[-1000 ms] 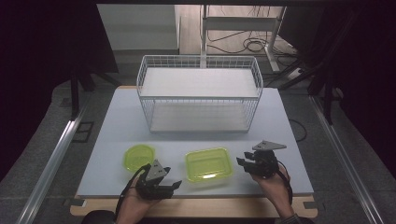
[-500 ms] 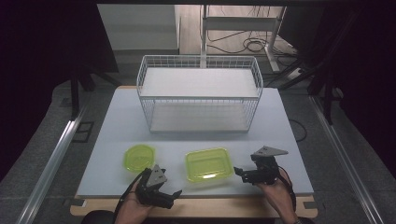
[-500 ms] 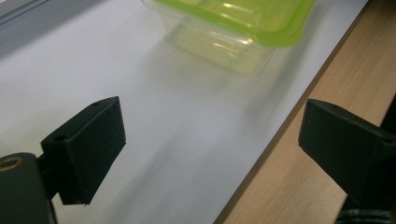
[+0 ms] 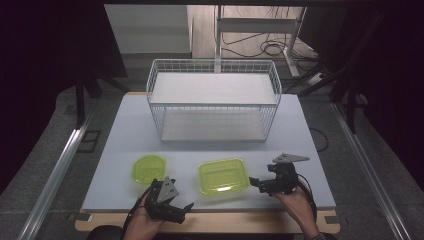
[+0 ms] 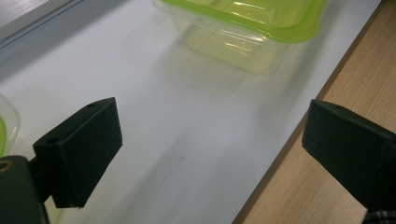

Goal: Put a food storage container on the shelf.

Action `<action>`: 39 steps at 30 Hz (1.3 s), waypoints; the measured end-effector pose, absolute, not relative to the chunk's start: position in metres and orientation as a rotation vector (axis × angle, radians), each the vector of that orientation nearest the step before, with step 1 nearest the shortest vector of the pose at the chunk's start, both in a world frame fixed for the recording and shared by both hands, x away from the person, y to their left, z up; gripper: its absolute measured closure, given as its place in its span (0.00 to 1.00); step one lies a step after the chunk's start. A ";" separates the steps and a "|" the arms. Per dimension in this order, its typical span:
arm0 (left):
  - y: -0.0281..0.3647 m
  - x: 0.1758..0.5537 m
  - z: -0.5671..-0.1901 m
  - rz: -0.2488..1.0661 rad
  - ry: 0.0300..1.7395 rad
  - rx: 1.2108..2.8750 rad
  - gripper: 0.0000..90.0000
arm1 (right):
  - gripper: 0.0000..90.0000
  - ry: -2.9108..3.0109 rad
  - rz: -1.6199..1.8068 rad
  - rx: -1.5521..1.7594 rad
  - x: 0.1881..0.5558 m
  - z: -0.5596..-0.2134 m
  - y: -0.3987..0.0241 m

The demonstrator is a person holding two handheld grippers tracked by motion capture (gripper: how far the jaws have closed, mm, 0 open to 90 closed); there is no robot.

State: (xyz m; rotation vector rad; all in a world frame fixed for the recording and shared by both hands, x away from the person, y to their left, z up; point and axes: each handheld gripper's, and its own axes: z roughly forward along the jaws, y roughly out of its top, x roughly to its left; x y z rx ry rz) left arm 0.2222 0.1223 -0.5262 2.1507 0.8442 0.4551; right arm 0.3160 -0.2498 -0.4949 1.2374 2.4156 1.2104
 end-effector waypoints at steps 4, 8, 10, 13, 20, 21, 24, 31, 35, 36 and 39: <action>0.121 0.222 -0.528 0.467 0.836 2.165 0.05 | 0.06 2.430 1.227 1.253 0.320 -0.492 -0.245; 0.121 0.223 -0.528 0.480 0.837 2.171 0.05 | 0.14 2.453 1.209 1.287 0.324 -0.489 -0.241; 0.121 0.223 -0.528 0.483 0.840 2.171 0.06 | 0.19 2.467 1.220 1.295 0.327 -0.489 -0.240; 0.121 0.223 -0.529 0.488 0.843 2.175 0.06 | 0.30 2.496 1.240 1.323 0.332 -0.489 -0.239; 0.120 0.223 -0.530 0.492 0.839 2.194 0.06 | 0.43 2.572 1.264 1.360 0.344 -0.493 -0.232; 0.120 0.223 -0.530 0.494 0.837 2.197 0.06 | 0.45 2.581 1.267 1.375 0.346 -0.494 -0.230; 0.120 0.223 -0.530 0.500 0.835 2.198 0.06 | 0.51 2.603 1.283 1.425 0.354 -0.497 -0.227; 0.120 0.223 -0.529 0.502 0.833 2.195 0.06 | 0.69 2.649 1.351 1.557 0.363 -0.504 -0.228; 0.119 0.222 -0.529 0.504 0.828 2.200 0.06 | 0.79 2.670 1.390 1.627 0.364 -0.505 -0.229; 0.119 0.222 -0.529 0.505 0.827 2.200 0.06 | 0.81 2.670 1.401 1.654 0.365 -0.505 -0.230; 0.120 0.222 -0.529 0.509 0.826 2.199 0.06 | 0.87 2.678 1.477 1.714 0.366 -0.506 -0.231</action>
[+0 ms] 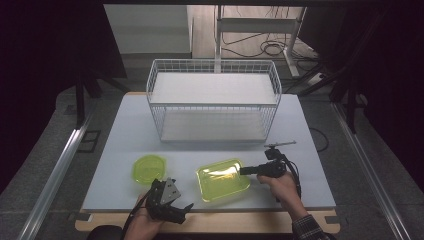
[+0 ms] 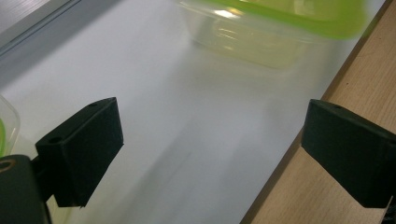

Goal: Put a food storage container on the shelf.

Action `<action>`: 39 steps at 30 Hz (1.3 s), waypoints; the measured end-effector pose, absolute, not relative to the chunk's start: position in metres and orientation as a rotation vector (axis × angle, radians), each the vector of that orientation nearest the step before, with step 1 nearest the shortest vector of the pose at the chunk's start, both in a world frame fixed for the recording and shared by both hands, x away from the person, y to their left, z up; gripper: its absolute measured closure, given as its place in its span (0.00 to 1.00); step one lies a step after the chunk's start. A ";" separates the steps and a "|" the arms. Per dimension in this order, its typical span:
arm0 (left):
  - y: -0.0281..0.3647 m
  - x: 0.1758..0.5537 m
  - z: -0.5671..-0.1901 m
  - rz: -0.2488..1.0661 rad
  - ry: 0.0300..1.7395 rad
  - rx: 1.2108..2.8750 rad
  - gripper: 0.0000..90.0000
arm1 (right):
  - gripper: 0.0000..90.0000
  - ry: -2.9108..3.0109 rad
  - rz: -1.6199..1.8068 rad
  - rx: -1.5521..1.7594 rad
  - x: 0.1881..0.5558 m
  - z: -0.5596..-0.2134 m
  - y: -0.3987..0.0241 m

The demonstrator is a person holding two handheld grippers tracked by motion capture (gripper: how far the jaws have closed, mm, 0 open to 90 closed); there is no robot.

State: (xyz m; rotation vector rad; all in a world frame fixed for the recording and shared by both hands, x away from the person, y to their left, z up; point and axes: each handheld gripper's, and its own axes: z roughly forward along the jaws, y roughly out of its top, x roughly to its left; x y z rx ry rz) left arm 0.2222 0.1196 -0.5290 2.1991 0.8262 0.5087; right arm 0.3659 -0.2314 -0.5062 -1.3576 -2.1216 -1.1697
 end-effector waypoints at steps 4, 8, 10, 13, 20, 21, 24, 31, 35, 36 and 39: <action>0.120 0.222 -0.529 0.512 0.825 2.196 0.06 | 0.89 -2.133 -1.167 -1.344 0.364 -0.503 -0.229; 0.121 0.223 -0.528 0.516 0.826 2.195 0.06 | 0.89 -2.112 -1.193 -1.364 0.364 -0.502 -0.231; 0.122 0.223 -0.528 0.517 0.830 2.189 0.06 | 0.89 -2.087 -1.212 -1.374 0.364 -0.501 -0.235; 0.122 0.223 -0.528 0.513 0.834 2.188 0.06 | 0.89 -2.059 -1.243 -1.384 0.364 -0.497 -0.239; 0.122 0.223 -0.527 0.496 0.849 2.185 0.07 | 0.89 -2.044 -1.291 -1.387 0.366 -0.485 -0.243; 0.123 0.223 -0.527 0.492 0.851 2.185 0.07 | 0.89 -2.043 -1.302 -1.385 0.366 -0.480 -0.243; 0.123 0.223 -0.526 0.491 0.853 2.186 0.07 | 0.89 -2.054 -1.316 -1.383 0.367 -0.473 -0.242; 0.121 0.223 -0.527 0.487 0.847 2.189 0.07 | 0.89 -2.031 -1.353 -1.377 0.371 -0.457 -0.241; 0.121 0.223 -0.527 0.487 0.847 2.189 0.07 | 0.89 -2.022 -1.370 -1.376 0.373 -0.450 -0.241; 0.121 0.223 -0.527 0.486 0.847 2.190 0.07 | 0.89 -2.021 -1.376 -1.372 0.374 -0.447 -0.241; 0.121 0.223 -0.527 0.485 0.845 2.192 0.07 | 0.89 -2.008 -1.401 -1.364 0.376 -0.435 -0.240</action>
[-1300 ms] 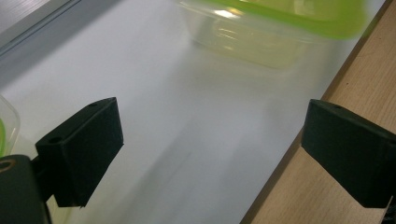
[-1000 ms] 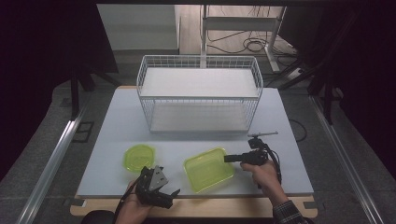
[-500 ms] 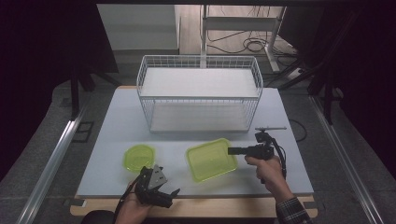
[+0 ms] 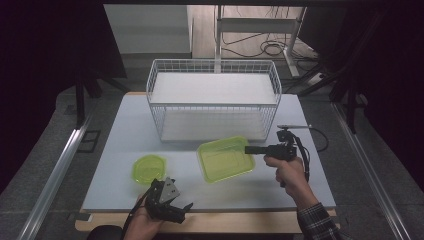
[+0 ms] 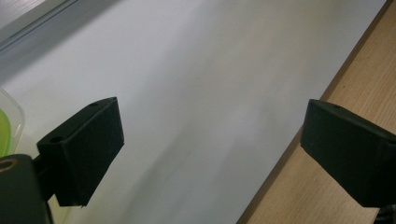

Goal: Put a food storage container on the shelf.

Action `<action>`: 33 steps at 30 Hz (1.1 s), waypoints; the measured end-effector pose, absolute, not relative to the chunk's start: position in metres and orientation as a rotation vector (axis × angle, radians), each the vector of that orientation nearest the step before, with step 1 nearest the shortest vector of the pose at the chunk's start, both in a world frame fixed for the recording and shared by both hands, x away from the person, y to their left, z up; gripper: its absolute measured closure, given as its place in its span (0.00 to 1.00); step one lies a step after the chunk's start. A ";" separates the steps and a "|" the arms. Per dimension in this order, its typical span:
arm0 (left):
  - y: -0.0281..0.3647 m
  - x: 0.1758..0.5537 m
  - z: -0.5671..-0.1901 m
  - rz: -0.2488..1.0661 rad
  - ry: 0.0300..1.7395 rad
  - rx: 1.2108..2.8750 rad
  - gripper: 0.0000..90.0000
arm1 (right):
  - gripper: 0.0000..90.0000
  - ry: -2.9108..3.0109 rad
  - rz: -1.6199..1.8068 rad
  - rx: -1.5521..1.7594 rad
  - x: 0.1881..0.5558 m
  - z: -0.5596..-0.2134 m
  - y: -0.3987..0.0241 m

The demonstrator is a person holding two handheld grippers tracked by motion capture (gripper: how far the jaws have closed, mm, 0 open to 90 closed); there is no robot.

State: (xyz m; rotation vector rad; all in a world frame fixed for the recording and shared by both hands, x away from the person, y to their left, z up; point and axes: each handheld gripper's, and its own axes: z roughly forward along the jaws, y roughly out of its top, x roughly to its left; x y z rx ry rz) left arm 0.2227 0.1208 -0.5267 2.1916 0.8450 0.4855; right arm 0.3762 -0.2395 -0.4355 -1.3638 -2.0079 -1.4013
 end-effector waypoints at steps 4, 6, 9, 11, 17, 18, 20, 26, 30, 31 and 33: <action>0.120 0.223 -0.527 0.484 0.845 2.194 0.07 | 0.89 -2.004 -1.415 -1.361 0.378 -0.426 -0.238; 0.120 0.223 -0.527 0.485 0.843 2.198 0.07 | 0.89 -2.000 -1.421 -1.355 0.380 -0.420 -0.236; 0.120 0.223 -0.527 0.485 0.843 2.196 0.07 | 0.89 -1.997 -1.433 -1.354 0.383 -0.408 -0.233; 0.120 0.223 -0.527 0.486 0.843 2.196 0.07 | 0.89 -1.998 -1.436 -1.354 0.384 -0.404 -0.232; 0.120 0.223 -0.526 0.473 0.851 2.192 0.07 | 0.89 -1.998 -1.470 -1.352 0.392 -0.381 -0.228; 0.120 0.223 -0.526 0.472 0.850 2.193 0.07 | 0.89 -1.996 -1.475 -1.355 0.393 -0.377 -0.228; 0.120 0.223 -0.526 0.471 0.851 2.194 0.07 | 0.89 -2.003 -1.485 -1.354 0.396 -0.371 -0.227; 0.119 0.223 -0.527 0.469 0.849 2.197 0.07 | 0.89 -2.008 -1.516 -1.366 0.404 -0.352 -0.223; 0.119 0.223 -0.527 0.470 0.847 2.197 0.07 | 0.89 -2.009 -1.537 -1.377 0.409 -0.342 -0.221; 0.119 0.222 -0.527 0.469 0.847 2.195 0.07 | 0.89 -2.010 -1.544 -1.381 0.411 -0.338 -0.220; 0.118 0.222 -0.527 0.469 0.847 2.195 0.07 | 0.89 -2.011 -1.567 -1.398 0.417 -0.330 -0.217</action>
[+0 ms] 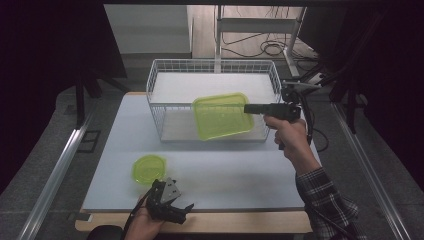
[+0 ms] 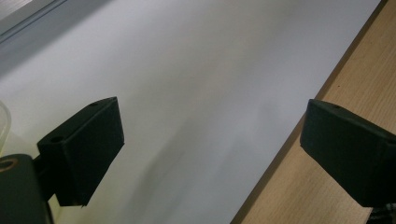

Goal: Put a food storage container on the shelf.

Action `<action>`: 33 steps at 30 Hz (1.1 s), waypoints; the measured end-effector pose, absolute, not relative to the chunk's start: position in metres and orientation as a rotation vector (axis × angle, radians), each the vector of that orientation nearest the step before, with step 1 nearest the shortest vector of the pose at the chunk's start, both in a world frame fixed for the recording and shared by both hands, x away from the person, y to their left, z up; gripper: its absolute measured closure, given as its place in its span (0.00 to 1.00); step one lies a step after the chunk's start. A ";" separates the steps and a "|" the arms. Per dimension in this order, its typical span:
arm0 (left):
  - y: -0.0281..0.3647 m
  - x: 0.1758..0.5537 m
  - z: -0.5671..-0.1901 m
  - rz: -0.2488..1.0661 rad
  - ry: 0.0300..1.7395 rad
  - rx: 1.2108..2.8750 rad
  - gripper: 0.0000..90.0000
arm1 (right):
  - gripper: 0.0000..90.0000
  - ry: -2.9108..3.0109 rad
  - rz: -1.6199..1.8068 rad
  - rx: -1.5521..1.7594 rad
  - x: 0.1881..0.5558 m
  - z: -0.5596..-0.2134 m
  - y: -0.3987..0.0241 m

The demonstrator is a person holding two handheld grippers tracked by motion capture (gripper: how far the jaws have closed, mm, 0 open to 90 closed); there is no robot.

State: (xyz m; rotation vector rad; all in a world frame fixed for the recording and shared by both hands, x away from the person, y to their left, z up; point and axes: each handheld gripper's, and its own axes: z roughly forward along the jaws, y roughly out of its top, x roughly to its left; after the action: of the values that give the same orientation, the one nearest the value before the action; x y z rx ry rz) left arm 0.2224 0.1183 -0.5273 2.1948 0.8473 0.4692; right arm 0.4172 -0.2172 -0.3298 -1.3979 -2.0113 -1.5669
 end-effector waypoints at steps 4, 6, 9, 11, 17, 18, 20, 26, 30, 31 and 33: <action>0.119 0.223 -0.527 0.470 0.848 2.198 0.07 | 0.89 -2.015 -1.579 -1.420 0.427 -0.322 -0.213; 0.119 0.223 -0.527 0.471 0.848 2.197 0.07 | 0.89 -2.011 -1.583 -1.432 0.431 -0.320 -0.211; 0.119 0.223 -0.527 0.468 0.849 2.195 0.07 | 0.89 -2.016 -1.587 -1.444 0.436 -0.319 -0.208; 0.119 0.223 -0.527 0.466 0.849 2.192 0.07 | 0.89 -2.018 -1.589 -1.455 0.439 -0.317 -0.206; 0.121 0.224 -0.527 0.451 0.856 2.180 0.07 | 0.89 -2.013 -1.614 -1.494 0.450 -0.310 -0.202; 0.122 0.224 -0.527 0.449 0.858 2.179 0.07 | 0.89 -2.012 -1.617 -1.500 0.452 -0.309 -0.201; 0.122 0.224 -0.527 0.447 0.859 2.180 0.07 | 0.89 -2.012 -1.622 -1.511 0.456 -0.307 -0.200; 0.121 0.224 -0.528 0.451 0.853 2.186 0.07 | 0.89 -2.024 -1.639 -1.563 0.467 -0.302 -0.197; 0.121 0.224 -0.528 0.451 0.850 2.185 0.07 | 0.89 -2.009 -1.647 -1.596 0.473 -0.302 -0.197; 0.121 0.224 -0.528 0.450 0.850 2.184 0.07 | 0.89 -2.005 -1.649 -1.605 0.475 -0.302 -0.197; 0.121 0.224 -0.528 0.450 0.850 2.185 0.07 | 0.89 -2.003 -1.649 -1.610 0.476 -0.302 -0.197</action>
State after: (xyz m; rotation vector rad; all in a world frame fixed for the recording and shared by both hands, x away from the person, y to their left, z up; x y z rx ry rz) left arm 0.2244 0.1212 -0.5284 2.1853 0.8503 0.4500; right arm 0.4760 -0.1966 -0.3023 -1.6101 -2.0033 -1.6488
